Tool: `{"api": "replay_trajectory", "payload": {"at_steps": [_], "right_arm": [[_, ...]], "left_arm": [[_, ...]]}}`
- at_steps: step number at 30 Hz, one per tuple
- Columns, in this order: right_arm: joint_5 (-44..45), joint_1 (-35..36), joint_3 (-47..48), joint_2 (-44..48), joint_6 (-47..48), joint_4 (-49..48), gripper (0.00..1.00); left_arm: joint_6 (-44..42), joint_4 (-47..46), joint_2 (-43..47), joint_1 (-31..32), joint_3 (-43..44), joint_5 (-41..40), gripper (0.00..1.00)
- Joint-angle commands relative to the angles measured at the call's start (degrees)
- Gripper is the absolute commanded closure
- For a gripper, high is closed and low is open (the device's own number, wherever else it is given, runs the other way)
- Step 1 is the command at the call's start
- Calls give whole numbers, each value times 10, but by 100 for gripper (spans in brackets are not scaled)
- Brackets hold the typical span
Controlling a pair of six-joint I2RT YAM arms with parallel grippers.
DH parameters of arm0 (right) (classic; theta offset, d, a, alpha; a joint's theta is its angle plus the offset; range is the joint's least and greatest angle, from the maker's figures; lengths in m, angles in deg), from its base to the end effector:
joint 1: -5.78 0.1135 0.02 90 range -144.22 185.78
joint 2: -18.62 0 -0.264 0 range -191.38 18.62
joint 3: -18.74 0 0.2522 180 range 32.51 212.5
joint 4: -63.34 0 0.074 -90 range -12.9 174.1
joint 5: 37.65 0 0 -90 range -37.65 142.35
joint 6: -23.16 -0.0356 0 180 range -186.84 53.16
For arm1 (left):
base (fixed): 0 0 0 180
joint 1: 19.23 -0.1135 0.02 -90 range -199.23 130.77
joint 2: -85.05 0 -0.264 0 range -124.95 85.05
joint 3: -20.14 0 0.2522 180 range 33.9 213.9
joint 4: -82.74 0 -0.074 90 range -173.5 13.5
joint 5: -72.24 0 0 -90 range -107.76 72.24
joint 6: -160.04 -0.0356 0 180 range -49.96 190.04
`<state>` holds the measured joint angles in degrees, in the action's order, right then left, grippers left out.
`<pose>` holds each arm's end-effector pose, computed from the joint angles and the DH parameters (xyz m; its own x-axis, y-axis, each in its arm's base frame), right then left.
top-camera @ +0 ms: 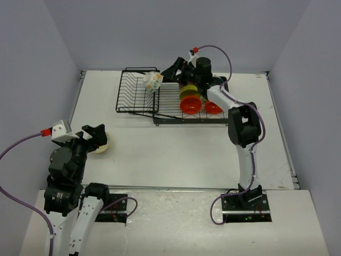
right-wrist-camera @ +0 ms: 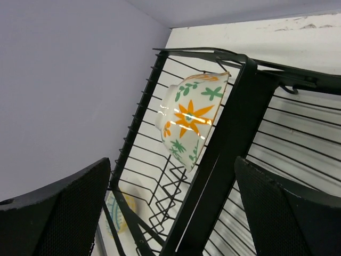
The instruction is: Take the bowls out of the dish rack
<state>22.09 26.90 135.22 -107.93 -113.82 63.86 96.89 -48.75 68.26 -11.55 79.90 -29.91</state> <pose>0.4865 0.2072 0.2622 -0.6823 0.4134 -0.6029 -0.4022 0.4764 0.7818 0.0605 -0.0006 0.3512 -0.0506 -0.4387 -0.8972 -0.1119 0.8952 -0.4314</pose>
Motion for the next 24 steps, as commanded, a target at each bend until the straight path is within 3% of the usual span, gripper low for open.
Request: {"api": "replay_trajectory", "payload": {"at_steps": [1,14,24], "right_arm": [[-40,7,69,-37,-7,12,1],[-67,13,169,-118,-21,30,1],[-132,12,230,-174,-80,6,21]], "left_arm": [[-14,-25,-9,1,-7,10,0],[-17,-26,-18,1,-8,18,0],[-7,-15,18,1,-3,-12,0]]}}
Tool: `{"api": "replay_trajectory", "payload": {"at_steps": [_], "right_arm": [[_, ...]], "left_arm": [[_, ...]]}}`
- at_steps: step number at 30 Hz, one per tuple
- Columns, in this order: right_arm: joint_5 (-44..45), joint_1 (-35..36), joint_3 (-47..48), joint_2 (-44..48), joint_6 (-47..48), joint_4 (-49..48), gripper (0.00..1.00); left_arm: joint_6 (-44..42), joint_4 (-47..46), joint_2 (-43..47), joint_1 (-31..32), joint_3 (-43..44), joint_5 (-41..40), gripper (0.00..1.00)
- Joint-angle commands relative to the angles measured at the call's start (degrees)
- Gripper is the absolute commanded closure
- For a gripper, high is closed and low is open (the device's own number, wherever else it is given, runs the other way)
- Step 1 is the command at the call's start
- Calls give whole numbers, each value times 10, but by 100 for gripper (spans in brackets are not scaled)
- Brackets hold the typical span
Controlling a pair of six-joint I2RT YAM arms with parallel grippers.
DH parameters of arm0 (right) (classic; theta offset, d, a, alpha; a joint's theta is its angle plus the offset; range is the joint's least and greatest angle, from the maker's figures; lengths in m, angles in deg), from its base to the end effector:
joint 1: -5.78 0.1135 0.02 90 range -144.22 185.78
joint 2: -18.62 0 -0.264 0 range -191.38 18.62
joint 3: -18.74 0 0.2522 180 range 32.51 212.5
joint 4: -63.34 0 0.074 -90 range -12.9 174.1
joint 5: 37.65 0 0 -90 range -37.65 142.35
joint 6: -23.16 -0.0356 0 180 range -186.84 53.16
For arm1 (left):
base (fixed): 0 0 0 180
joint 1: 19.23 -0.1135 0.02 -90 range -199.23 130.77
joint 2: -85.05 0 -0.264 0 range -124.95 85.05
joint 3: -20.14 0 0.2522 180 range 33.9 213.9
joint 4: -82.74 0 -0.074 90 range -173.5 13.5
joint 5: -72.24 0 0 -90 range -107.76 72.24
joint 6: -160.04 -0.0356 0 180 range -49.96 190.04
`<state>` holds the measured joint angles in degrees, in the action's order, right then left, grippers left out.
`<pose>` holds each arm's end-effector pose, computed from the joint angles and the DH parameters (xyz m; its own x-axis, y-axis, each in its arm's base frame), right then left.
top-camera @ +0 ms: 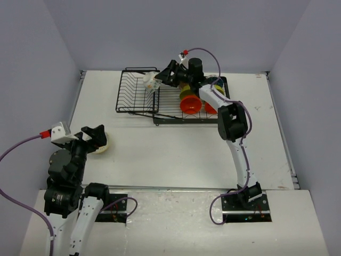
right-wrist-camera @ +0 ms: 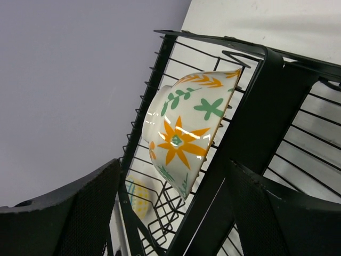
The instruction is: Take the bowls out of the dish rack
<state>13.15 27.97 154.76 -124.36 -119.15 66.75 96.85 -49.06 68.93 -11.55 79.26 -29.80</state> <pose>0.5295 0.2403 0.2236 -0.7890 0.3404 -0.5114 -0.3990 0.3489 0.8480 0.0597 -0.0006 0.3489 -0.0463 -0.4389 -0.8974 -0.1076 0.8953 -0.4323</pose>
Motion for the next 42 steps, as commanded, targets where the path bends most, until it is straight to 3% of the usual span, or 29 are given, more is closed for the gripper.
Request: {"api": "replay_trajectory", "payload": {"at_steps": [1,19,29,42], "right_arm": [[-57,2,46,-18,-30,-30,26],[-97,2,72,-58,-103,-103,33],[-93,2,37,-35,-106,-136,39],[-122,5,51,-57,-149,-165,39]], "left_arm": [[-7,-12,11,1,4,-13,0],[-4,-7,14,1,7,-20,0],[-4,-9,11,1,6,-17,0],[-4,-9,14,1,6,-17,0]]}}
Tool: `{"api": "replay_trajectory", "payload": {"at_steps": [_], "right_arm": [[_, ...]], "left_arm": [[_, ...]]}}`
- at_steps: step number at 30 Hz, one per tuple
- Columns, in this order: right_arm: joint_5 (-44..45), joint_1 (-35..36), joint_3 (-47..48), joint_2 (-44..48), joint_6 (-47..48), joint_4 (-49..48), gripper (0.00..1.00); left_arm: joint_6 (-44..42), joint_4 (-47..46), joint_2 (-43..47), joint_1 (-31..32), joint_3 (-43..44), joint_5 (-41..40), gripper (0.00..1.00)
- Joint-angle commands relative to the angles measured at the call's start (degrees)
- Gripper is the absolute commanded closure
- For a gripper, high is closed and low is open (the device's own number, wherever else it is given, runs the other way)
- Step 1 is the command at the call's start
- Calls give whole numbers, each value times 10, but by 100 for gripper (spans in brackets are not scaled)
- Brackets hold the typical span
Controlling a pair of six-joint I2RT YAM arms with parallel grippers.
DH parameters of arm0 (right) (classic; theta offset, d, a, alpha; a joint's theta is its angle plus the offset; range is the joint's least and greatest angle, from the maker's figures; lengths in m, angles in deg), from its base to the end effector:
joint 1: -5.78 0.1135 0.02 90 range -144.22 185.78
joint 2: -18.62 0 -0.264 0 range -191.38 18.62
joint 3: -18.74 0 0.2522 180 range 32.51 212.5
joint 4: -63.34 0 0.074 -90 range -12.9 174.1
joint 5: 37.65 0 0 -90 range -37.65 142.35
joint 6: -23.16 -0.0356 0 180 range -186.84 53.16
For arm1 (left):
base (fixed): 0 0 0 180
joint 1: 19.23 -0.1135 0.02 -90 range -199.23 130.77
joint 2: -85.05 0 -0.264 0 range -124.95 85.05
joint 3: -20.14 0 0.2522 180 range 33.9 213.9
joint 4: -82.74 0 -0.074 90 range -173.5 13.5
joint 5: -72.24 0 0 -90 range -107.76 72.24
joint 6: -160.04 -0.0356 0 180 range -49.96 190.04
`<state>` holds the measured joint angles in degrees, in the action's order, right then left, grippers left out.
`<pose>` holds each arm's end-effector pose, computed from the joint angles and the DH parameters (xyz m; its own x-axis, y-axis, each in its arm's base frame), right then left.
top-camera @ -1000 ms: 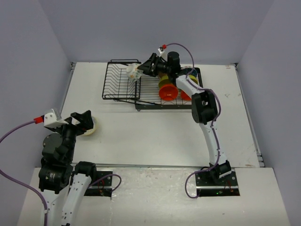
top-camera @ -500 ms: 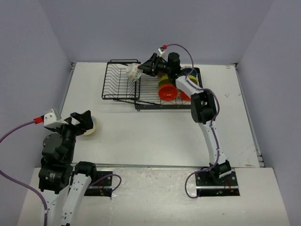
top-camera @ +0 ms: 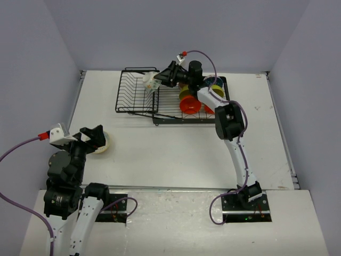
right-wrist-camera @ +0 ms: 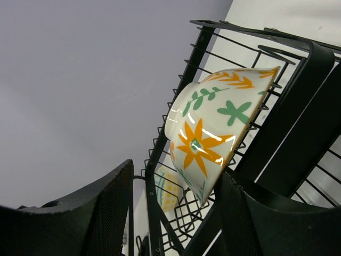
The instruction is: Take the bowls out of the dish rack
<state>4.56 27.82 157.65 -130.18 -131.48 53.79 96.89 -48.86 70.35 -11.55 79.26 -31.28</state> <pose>0.5390 0.2467 0.2064 -0.8506 0.3106 -0.4243 -0.3971 0.1497 0.9055 0.0538 0.0011 0.3495 -0.0157 -0.4410 -0.8974 -0.1214 0.8917 -0.4361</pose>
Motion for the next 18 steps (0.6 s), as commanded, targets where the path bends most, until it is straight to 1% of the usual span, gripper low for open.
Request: {"api": "replay_trajectory", "payload": {"at_steps": [1,5,9,11,12,13,16,18], "right_arm": [[-38,6,22,-3,-32,-42,39],[-48,7,31,-20,-61,-80,41],[-49,10,34,-25,-70,-87,42],[-49,11,34,-26,-70,-88,45],[-48,12,34,-29,-75,-90,47],[-49,12,37,-32,-80,-95,52],[-47,12,43,-43,-101,-116,57],[-45,14,48,-48,-110,-124,62]], "left_arm": [[-5,-11,0,1,6,-1,0],[-5,-11,1,1,5,-1,0],[-4,-11,3,1,5,-1,0],[-4,-11,3,1,5,-1,0],[-4,-11,3,1,6,-1,0],[-4,-11,3,1,5,-1,0],[-4,-11,3,1,6,-1,0],[-4,-11,4,1,5,-1,0]]}}
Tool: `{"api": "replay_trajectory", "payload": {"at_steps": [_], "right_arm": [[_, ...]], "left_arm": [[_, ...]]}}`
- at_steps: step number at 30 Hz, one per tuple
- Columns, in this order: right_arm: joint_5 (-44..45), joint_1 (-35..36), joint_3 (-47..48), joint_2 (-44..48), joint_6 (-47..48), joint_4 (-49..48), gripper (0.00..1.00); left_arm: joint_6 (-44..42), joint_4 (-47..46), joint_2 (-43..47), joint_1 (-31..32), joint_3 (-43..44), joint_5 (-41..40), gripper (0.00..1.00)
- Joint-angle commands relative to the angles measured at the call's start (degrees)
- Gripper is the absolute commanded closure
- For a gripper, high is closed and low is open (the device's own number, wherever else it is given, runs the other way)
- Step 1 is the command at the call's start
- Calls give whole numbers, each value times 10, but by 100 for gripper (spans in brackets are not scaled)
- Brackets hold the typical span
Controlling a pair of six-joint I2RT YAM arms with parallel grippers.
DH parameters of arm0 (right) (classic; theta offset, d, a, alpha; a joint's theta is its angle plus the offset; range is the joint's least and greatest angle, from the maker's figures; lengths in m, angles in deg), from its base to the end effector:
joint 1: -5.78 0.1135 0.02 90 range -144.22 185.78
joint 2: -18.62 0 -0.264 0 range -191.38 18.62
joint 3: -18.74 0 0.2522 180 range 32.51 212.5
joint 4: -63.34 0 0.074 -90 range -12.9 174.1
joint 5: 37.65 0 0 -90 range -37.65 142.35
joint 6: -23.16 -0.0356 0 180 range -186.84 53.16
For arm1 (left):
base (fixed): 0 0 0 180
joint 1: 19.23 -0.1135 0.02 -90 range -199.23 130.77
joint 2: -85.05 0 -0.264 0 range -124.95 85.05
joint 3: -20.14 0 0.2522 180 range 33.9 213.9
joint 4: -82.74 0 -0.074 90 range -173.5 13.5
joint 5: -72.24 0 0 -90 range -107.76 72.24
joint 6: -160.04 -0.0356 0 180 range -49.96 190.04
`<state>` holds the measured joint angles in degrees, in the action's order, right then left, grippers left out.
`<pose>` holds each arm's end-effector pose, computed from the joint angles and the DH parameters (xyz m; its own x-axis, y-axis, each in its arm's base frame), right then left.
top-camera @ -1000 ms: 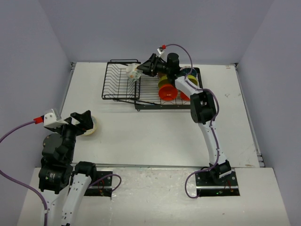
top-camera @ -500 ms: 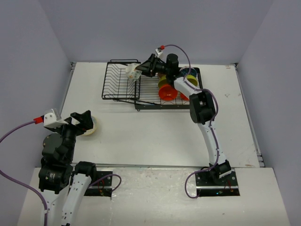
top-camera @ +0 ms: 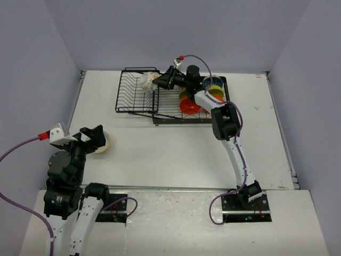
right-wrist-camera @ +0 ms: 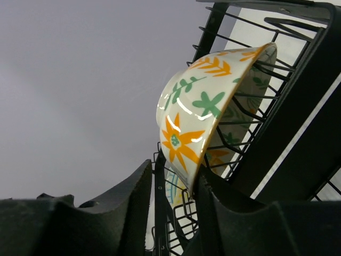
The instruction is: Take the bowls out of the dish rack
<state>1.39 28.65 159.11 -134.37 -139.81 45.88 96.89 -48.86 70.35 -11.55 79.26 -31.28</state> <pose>0.5397 0.2576 0.1864 -0.8931 0.2769 -0.3545 -0.3549 0.0505 0.9335 0.0538 0.0011 0.3495 -0.0157 -0.4410 -0.8974 -0.1214 0.8917 -0.4361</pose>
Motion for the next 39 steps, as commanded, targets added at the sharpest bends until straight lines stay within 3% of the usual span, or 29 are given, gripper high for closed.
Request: {"api": "replay_trajectory", "payload": {"at_steps": [1,15,29,39], "right_arm": [[-12,7,36,-9,-28,-46,65],[2,11,34,-13,-42,-74,78],[18,21,41,-24,-72,-114,100],[23,27,35,-21,-109,-178,100]], "left_arm": [[-4,-11,5,1,5,0,0],[-5,-13,5,1,4,3,0],[-7,-15,7,1,3,6,0],[-7,-16,5,1,3,8,0]]}}
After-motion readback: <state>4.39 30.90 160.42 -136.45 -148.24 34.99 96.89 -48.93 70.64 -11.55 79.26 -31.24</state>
